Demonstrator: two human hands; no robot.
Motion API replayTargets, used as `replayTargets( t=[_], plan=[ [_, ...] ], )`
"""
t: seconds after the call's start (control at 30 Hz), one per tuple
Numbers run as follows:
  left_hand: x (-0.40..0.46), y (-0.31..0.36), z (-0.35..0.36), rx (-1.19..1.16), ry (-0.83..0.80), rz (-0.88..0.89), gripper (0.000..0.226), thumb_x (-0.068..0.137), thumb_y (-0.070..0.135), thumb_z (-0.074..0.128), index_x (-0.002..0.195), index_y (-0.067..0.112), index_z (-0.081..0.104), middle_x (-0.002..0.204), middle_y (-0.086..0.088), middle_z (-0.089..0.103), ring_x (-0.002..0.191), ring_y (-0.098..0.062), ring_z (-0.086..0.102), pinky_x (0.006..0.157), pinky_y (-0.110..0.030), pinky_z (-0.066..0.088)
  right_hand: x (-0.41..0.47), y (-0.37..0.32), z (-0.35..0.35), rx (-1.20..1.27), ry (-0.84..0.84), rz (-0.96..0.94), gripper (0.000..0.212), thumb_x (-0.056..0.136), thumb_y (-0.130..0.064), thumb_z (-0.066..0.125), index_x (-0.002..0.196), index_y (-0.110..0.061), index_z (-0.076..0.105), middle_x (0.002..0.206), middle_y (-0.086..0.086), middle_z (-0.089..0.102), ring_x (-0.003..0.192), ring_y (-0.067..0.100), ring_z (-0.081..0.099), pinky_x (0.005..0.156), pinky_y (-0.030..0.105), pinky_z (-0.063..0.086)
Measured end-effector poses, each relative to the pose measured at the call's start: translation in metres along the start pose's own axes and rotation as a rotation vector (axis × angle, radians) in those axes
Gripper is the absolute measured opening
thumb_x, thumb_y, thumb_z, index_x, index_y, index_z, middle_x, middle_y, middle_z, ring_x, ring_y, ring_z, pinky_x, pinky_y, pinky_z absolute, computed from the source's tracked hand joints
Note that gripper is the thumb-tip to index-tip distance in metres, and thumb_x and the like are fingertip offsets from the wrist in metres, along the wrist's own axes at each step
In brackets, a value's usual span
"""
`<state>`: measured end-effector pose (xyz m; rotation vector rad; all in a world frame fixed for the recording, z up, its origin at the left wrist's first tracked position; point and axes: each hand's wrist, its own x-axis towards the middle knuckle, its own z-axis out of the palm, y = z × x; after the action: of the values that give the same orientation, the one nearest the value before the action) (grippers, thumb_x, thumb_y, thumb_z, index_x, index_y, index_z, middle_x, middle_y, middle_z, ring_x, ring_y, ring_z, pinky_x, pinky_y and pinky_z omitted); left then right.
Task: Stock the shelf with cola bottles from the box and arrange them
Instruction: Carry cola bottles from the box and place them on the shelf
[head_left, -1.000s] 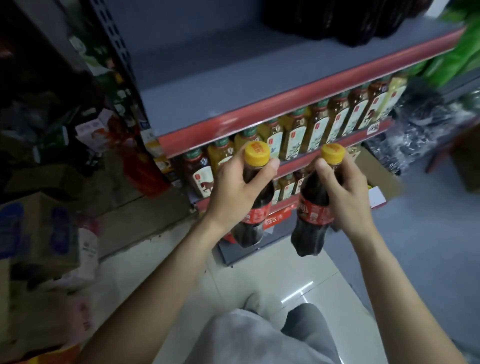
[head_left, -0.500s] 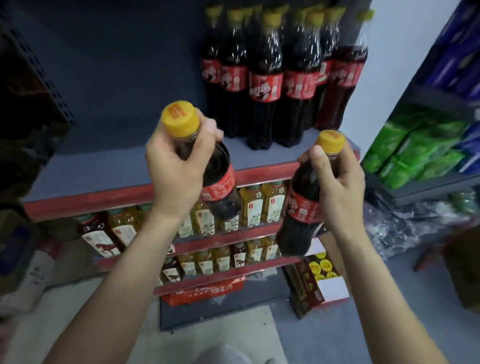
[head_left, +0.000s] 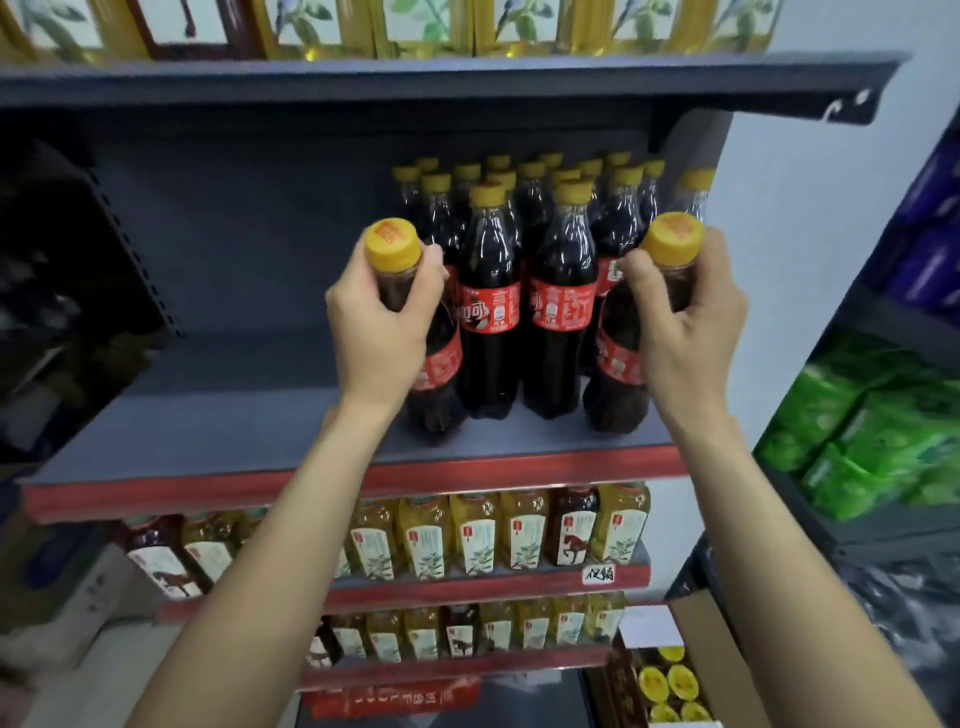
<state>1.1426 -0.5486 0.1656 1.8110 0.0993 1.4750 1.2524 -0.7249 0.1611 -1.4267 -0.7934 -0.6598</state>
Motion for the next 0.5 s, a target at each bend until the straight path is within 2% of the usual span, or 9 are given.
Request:
replayTargets(
  t=[0.13, 0.3, 0.37, 0.4, 0.47, 0.5],
  plan=[
    [0.016, -0.025, 0.015, 0.073, -0.011, -0.061, 0.012, 0.089, 0.034, 0.058, 0.079, 0.030, 0.053, 0.072, 0.010, 0.062, 0.068, -0.003, 0.058, 0.069, -0.020, 0.046, 0.024, 0.031, 0.007, -0.016, 0.009, 0.089, 0.015, 0.094, -0.028, 0.058, 0.087, -0.017, 0.049, 0.067, -0.016, 0.049, 0.062, -0.007, 0.046, 0.063, 0.011, 0.034],
    [0.044, -0.054, 0.032, 0.091, -0.045, -0.222, 0.018, 0.087, 0.040, 0.059, 0.086, 0.023, 0.060, 0.078, 0.006, 0.067, 0.072, -0.003, 0.060, 0.070, -0.016, 0.043, 0.051, 0.058, 0.020, -0.077, 0.007, 0.155, 0.019, 0.095, -0.039, 0.053, 0.095, -0.021, 0.050, 0.073, -0.017, 0.053, 0.068, -0.005, 0.049, 0.071, 0.021, 0.039],
    [0.047, -0.065, 0.038, 0.041, 0.003, -0.246, 0.024, 0.082, 0.046, 0.060, 0.092, 0.024, 0.059, 0.085, 0.003, 0.068, 0.082, -0.009, 0.063, 0.077, -0.019, 0.045, 0.050, 0.067, 0.025, -0.072, 0.009, 0.160, 0.032, 0.095, -0.041, 0.053, 0.109, -0.012, 0.055, 0.092, -0.009, 0.062, 0.087, 0.003, 0.056, 0.082, 0.024, 0.043],
    [0.045, -0.068, 0.039, 0.036, 0.031, -0.234, 0.031, 0.081, 0.047, 0.059, 0.098, 0.021, 0.059, 0.089, 0.003, 0.068, 0.085, -0.008, 0.063, 0.080, -0.018, 0.045, 0.045, 0.071, 0.026, -0.079, 0.004, 0.157, 0.041, 0.094, -0.040, 0.054, 0.120, -0.008, 0.053, 0.109, -0.002, 0.063, 0.102, 0.008, 0.056, 0.090, 0.019, 0.042],
    [0.040, -0.071, 0.040, 0.086, 0.055, -0.163, 0.041, 0.083, 0.040, 0.057, 0.114, 0.013, 0.056, 0.098, 0.005, 0.065, 0.091, 0.002, 0.059, 0.084, -0.011, 0.042, 0.027, 0.079, 0.027, -0.101, 0.008, 0.137, 0.055, 0.093, -0.034, 0.059, 0.138, -0.006, 0.042, 0.133, 0.000, 0.051, 0.123, 0.009, 0.046, 0.100, 0.008, 0.032],
    [0.036, -0.072, 0.040, 0.113, 0.059, -0.125, 0.045, 0.085, 0.036, 0.057, 0.123, 0.010, 0.053, 0.104, 0.005, 0.064, 0.096, 0.003, 0.057, 0.087, -0.010, 0.041, 0.015, 0.083, 0.028, -0.116, 0.015, 0.126, 0.062, 0.093, -0.032, 0.061, 0.143, -0.007, 0.035, 0.140, -0.003, 0.043, 0.129, 0.006, 0.039, 0.104, 0.007, 0.027]
  ],
)
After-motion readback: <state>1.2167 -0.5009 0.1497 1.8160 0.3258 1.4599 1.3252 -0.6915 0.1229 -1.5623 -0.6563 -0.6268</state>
